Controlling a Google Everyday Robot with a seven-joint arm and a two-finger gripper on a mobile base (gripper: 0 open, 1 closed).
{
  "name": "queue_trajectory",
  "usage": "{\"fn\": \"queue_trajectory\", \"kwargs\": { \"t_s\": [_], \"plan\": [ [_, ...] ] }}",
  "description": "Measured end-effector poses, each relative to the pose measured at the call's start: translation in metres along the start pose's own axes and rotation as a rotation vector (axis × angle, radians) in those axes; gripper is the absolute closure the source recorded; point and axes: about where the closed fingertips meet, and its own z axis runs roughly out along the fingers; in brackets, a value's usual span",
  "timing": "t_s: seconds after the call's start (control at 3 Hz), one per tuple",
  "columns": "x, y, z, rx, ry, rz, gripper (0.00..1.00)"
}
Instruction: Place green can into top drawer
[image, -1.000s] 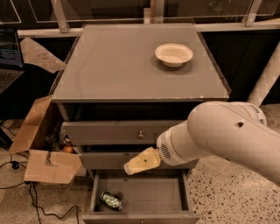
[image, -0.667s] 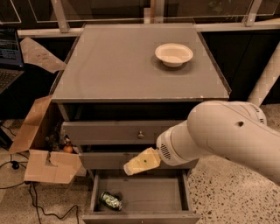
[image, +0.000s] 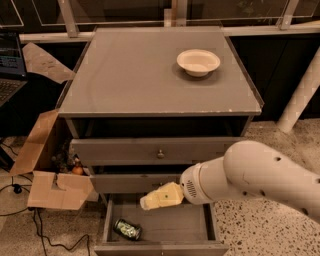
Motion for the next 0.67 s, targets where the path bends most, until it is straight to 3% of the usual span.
{"fn": "queue_trajectory", "kwargs": {
  "t_s": [0.67],
  "plan": [
    [0.033, -0.005, 0.107, -0.262, -0.087, 0.052, 0.0]
  ]
}}
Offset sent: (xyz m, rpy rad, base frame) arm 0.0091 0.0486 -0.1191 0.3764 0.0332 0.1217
